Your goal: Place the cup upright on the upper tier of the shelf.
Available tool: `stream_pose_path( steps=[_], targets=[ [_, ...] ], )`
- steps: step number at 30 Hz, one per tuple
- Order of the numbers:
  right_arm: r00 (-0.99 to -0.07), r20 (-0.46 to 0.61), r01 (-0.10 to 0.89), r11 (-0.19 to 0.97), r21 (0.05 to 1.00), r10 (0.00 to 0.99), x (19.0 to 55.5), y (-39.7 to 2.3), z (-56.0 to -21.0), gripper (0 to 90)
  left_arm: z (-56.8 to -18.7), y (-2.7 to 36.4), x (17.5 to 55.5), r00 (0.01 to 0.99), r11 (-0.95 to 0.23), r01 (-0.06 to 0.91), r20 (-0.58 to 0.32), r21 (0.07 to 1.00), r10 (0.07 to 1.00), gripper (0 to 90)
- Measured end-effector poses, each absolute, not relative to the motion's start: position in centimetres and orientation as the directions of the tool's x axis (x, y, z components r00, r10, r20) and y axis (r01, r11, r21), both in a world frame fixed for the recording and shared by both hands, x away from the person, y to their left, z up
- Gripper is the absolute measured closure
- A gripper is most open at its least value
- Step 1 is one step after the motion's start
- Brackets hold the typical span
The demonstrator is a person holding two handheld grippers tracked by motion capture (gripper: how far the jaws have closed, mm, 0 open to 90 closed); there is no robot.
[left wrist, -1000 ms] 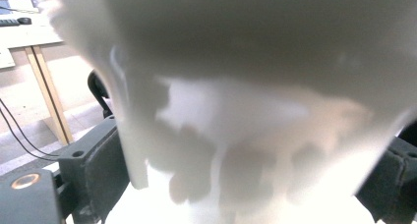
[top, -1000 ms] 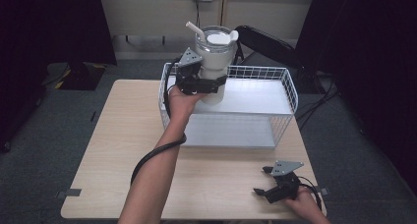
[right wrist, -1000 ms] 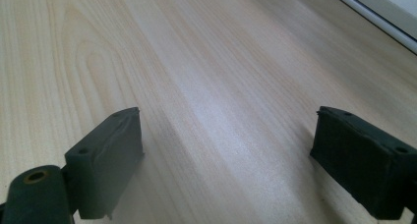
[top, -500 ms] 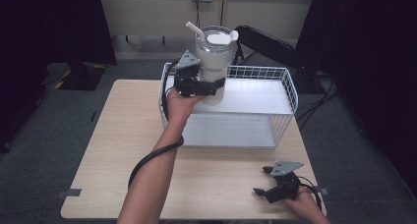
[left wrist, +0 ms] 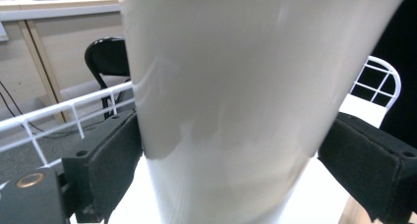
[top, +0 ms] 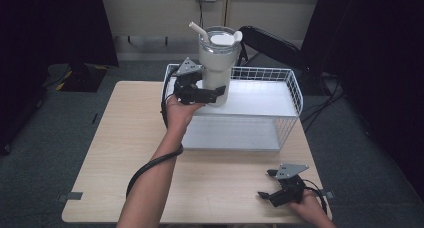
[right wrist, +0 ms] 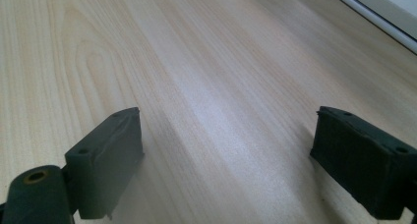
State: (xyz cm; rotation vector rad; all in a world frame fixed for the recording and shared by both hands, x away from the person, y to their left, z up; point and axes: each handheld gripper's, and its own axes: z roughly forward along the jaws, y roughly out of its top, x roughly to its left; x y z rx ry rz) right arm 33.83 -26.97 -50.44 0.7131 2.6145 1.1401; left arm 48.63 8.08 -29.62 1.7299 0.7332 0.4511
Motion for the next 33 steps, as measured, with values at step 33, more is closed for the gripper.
stream_pose_path(
  steps=[33],
  targets=[
    [-0.863,0.007,0.349,0.587,0.731,0.505,33.8,-27.0,-50.4,11.1,-30.5,11.4,43.5,0.76,-0.205,0.256,-0.065,0.945,0.647,12.0]
  ],
)
